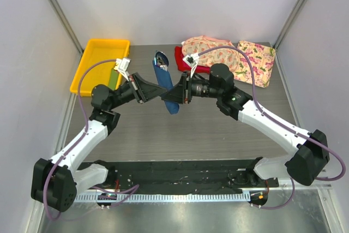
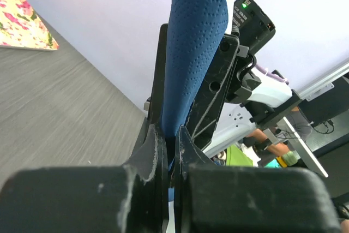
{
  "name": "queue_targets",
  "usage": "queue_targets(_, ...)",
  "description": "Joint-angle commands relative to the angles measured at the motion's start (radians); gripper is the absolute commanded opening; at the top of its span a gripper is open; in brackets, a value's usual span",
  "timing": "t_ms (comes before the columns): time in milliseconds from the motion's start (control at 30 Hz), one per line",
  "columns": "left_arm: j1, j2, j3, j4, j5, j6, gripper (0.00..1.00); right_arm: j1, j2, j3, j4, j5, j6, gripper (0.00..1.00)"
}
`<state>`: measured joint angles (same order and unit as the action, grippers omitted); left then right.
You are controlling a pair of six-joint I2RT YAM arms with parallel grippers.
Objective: Place the utensils on the paper napkin and roll it up
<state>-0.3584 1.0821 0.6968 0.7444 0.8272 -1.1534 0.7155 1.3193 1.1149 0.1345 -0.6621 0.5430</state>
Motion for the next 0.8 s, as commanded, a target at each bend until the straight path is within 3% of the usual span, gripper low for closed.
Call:
queue_targets(0, -0.014, 0.010, 0.035, 0.033, -0.013, 0.017, 0.00, 0.018, -0.032, 0.020, 0.021, -0.004, -0.058, 0.01)
queue_targets(100, -0.011, 0.015, 0.035, 0.052, -0.013, 0.018, 0.00, 0.018, -0.037, 0.019, -0.012, -0.010, -0.080, 0.04)
queue_targets(167, -0.011, 0.018, 0.041, 0.065, -0.010, 0.021, 0.00, 0.018, -0.041, 0.017, -0.029, -0.011, -0.089, 0.11)
queue_targets(200, -0.011, 0.019, 0.043, 0.067, -0.008, 0.021, 0.00, 0.016, -0.048, 0.016, -0.036, -0.013, -0.097, 0.28)
queue_targets(267, -0.007, 0.021, 0.044, 0.070, -0.007, 0.023, 0.00, 0.015, -0.054, 0.016, -0.074, -0.018, -0.130, 0.42)
queue_targets(300, -0.007, 0.024, 0.044, 0.073, -0.005, 0.021, 0.00, 0.013, -0.058, 0.014, -0.087, -0.016, -0.141, 0.56)
queue_targets(367, -0.005, 0.024, 0.049, 0.076, -0.003, 0.020, 0.00, 0.007, -0.065, 0.004, -0.117, -0.022, -0.155, 0.63)
queue_targets(567, 0.002, 0.033, 0.061, 0.081, -0.010, 0.014, 0.00, -0.013, -0.078, -0.050, -0.127, -0.051, -0.144, 0.64)
queue_targets(767, 0.025, 0.042, 0.075, 0.085, -0.023, 0.012, 0.00, -0.013, -0.088, -0.113, -0.087, -0.122, -0.080, 0.45)
